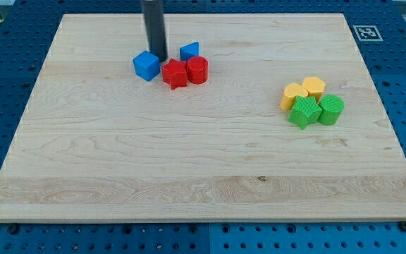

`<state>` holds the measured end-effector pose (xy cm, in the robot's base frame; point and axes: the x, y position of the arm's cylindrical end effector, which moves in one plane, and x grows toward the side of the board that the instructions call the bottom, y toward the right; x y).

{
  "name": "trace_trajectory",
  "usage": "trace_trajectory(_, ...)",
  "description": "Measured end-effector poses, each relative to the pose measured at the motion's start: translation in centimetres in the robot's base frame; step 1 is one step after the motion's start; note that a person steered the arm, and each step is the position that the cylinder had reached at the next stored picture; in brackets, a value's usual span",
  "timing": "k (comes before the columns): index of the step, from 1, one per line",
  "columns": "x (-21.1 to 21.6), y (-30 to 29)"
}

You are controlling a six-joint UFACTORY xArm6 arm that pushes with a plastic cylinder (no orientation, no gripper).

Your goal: Slide blue cube into red star

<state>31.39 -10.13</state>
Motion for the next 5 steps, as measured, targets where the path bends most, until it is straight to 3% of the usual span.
trace_trajectory(1,-1.8,-0.9)
trace_trajectory(2,-1.8,-5.6)
trace_trajectory(5,1.9,-3.1)
